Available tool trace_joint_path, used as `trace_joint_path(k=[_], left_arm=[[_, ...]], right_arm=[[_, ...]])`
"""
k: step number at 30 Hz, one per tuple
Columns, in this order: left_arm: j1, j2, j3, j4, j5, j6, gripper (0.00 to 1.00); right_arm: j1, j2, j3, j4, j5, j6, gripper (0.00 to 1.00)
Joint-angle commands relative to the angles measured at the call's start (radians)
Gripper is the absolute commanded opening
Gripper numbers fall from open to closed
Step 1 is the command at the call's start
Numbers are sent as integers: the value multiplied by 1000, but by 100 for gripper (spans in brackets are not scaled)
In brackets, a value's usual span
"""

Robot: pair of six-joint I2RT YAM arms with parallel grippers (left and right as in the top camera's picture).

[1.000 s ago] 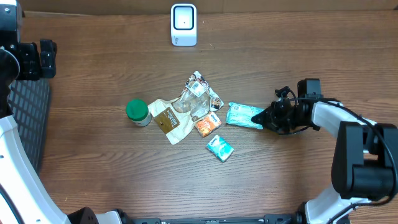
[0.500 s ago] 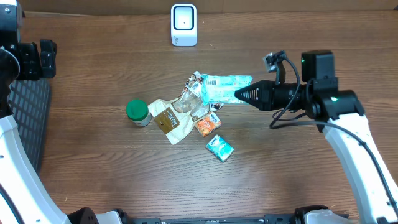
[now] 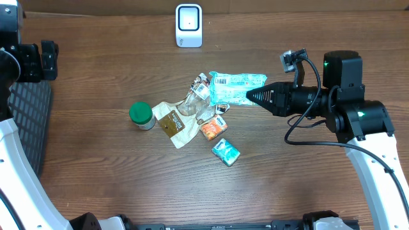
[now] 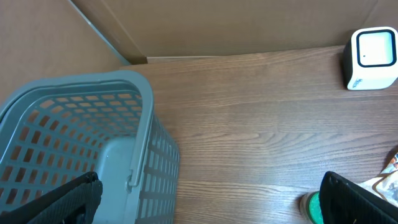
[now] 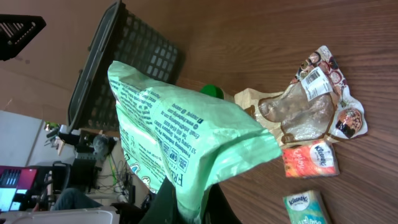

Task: Scan the item barcode
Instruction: 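Lift the wipes pack and carry it up to the white scanner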

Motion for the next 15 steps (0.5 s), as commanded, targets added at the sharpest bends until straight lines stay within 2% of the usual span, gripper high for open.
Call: trace_joint_path(k=[1,7,12,15], left_arm=[[5,0,3,0,3,15,100],[5,0,3,0,3,15,99],[5,0,3,0,3,15,99],[5,0,3,0,3,15,100]], right_arm=[[3,-13,35,4,11,30,4],[19,6,58,-8,98,78,4],[127,97,193,-80,296,75,4],[184,185,336,-157,388,48,4]])
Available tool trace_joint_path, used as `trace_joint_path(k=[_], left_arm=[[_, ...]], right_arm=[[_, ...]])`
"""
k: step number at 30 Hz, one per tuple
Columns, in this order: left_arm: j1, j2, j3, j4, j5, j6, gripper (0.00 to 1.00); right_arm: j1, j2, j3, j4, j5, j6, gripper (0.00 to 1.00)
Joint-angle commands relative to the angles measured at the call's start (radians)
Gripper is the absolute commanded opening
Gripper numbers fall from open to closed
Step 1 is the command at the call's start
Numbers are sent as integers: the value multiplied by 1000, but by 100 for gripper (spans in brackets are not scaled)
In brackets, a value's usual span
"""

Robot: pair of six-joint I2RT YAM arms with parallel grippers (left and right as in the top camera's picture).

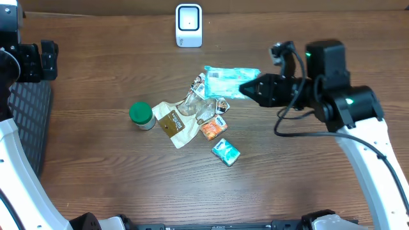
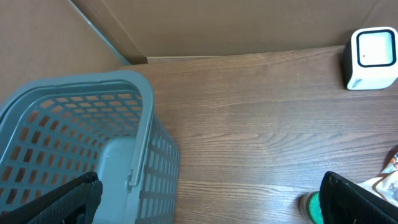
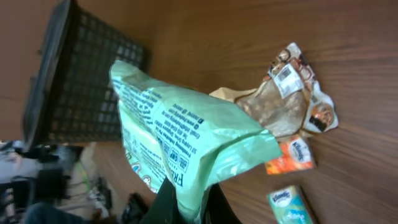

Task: Scan the item barcode
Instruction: 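Lift the wipes pack and carry it up to the white scanner, then hold the wipes pack in front of the white scanner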

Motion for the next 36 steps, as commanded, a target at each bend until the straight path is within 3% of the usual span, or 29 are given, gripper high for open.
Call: trace_joint_path(k=[1,9,13,21,30,36], left_arm=[[5,0,3,1,3,15,99],[5,0,3,1,3,15,100],[5,0,3,1,3,15,99],[5,0,3,1,3,15,100],[5,0,3,1,3,15,100],[5,0,3,1,3,15,100]], right_arm=[[62,108,215,-71,172,-24,4],[93,432,758,-241,411,-61,4],[116,544,893,-231,580,-86,4],[225,721,895,68,1024,-320,4],[282,982,895,582,1369,-903,4],[284,1088,894,777,1344,-1050,4]])
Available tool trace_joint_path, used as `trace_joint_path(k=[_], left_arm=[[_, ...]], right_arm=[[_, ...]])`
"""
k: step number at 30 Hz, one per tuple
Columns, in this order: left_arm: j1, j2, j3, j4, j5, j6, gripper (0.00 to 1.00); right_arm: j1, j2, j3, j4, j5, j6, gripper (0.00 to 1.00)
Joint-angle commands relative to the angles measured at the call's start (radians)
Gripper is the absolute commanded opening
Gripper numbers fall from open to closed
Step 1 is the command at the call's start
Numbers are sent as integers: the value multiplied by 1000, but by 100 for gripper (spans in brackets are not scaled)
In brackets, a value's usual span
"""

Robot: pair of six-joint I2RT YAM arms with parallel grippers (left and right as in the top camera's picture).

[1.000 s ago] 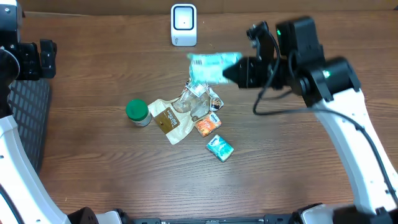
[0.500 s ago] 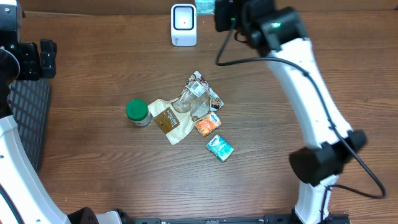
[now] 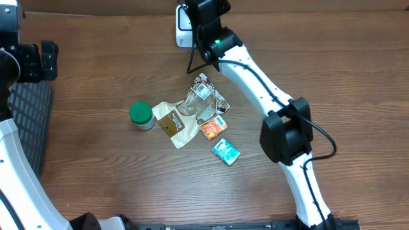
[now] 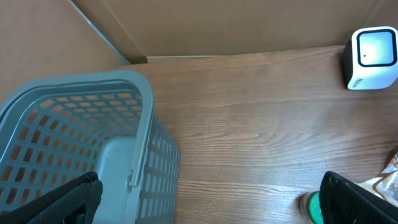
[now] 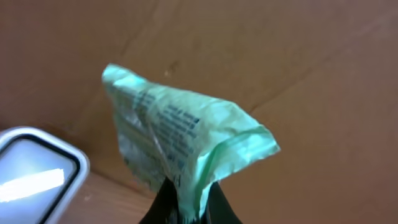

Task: Scan the item barcode
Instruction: 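Hold the wipes pack in front of the white scanner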

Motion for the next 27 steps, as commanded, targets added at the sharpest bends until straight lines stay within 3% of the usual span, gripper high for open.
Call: trace_joint_path(k=[1,7,19,27], left_arm=[[5,0,3,0,3,15,99],[5,0,3,0,3,15,99],[5,0,3,0,3,15,99],[5,0,3,0,3,15,99]], right_arm=[[0,45,28,39,2,-184,4],[18,120,28,111,-57,-381,4],[10,159,27,126,-107,-385,4],[11,159,27,147,2,-515,4]])
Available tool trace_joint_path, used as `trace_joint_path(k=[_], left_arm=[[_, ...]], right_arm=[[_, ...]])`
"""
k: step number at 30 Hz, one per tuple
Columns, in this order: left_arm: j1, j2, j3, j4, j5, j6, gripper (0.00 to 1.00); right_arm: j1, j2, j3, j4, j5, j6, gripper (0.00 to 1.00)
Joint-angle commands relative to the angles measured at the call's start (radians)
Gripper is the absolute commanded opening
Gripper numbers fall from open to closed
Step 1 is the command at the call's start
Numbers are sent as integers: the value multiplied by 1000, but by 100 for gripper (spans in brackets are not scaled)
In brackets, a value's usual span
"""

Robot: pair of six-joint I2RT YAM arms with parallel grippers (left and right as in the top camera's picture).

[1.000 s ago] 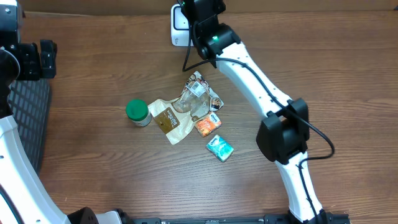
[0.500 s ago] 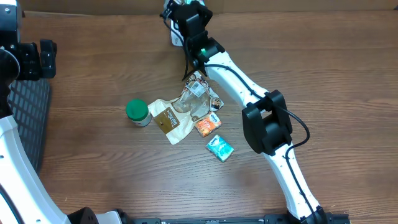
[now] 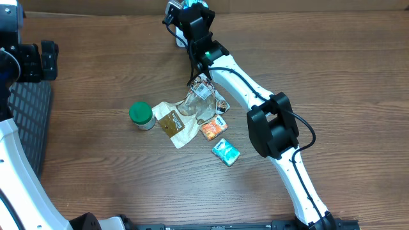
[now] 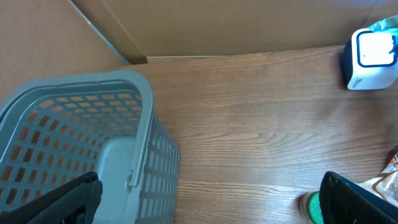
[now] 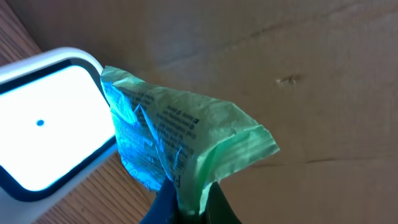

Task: Scan the item barcode
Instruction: 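Hold the wipes pack in front of the white scanner, then carry the wipes pack right and set it on the table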

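The pale green snack bag (image 5: 180, 134) with dark print hangs in my right gripper (image 5: 186, 199), shut on its crimped end. The bag is held right against the lit screen of the white scanner (image 5: 43, 124). Overhead, the right arm reaches to the table's far edge and its gripper (image 3: 186, 11) covers most of the scanner. In the left wrist view the scanner (image 4: 372, 59) stands far right with the bag's tip (image 4: 388, 25) above it. My left gripper (image 4: 211, 199) stays open and empty over the table's left end.
A grey basket (image 4: 74, 143) stands at the left edge. Mid-table lie a green-lidded jar (image 3: 141, 115), a brown pouch (image 3: 172, 122), a clear packet (image 3: 203, 96), an orange tissue pack (image 3: 213, 128) and a teal one (image 3: 225, 152). A cardboard wall runs behind the scanner.
My right gripper has moved the bag from just beside the scanner to directly in front of its lit screen. The bag's tip now shows in the left wrist view. The left arm is unchanged.
My right gripper held the green bag above the pile at mid-table, then a little higher and farther back. Then it was at the back wall beside the scanner. Now the bag is against the scanner's screen. The left gripper stayed open by the basket.
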Motion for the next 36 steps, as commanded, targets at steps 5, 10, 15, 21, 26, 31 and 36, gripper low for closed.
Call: trace_joint_path(k=[5,10,15,21,26,31,36], left_arm=[[5,0,3,0,3,15,100],[5,0,3,0,3,15,100],[5,0,3,0,3,15,99],[5,0,3,0,3,15,100],[5,0,3,0,3,15,100],[5,0,3,0,3,15,100],[5,0,3,0,3,15,100]], right_arm=[[-1,5,27,29,81,-46,4],[18,-50,27,-27,83,35,4],[19,-204,27,-189,15,282,4],[11,-437,27,-423,-63,630,4],[-15,-616,27,-752,-206,990,4],[-101,-747,27,-1152,-470,1310,4],[-297,-756,12,-1556,-517,1551,4]])
